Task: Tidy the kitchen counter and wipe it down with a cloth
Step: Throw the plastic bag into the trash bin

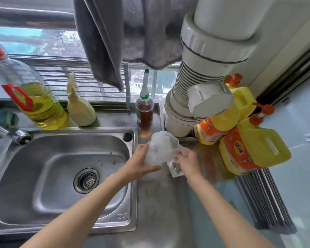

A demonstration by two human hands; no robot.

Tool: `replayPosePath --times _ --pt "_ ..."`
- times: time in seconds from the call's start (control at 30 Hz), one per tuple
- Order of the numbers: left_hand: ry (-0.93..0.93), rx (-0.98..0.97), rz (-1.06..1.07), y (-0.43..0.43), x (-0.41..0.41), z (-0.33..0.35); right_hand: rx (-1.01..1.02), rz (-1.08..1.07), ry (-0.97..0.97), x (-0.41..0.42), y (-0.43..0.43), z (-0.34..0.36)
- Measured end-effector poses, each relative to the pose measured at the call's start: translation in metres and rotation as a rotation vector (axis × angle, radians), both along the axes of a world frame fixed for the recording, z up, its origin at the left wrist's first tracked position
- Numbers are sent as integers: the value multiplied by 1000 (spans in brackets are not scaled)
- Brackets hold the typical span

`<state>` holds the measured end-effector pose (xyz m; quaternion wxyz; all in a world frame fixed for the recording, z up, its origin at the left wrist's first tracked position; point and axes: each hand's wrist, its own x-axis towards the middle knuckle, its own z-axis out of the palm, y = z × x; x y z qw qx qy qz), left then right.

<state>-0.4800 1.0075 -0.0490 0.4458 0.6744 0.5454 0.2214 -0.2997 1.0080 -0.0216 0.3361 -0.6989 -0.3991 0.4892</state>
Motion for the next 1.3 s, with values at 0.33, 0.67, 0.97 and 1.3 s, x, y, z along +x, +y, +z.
replayPosePath --times 0.33,0.67,0.97,1.3 --pt "-169 -56 -101 -44 49 36 -53 227 601 37 -69 42" --pt "-166 -329 -420 -89 111 40 24 372 -211 90 -167 61" --pt "-326 -548 -387 -196 180 29 -13 151 -569 136 -286 3" --pt "513 703 -371 -260 225 -100 -315 -141 -360 231 -388 -189"
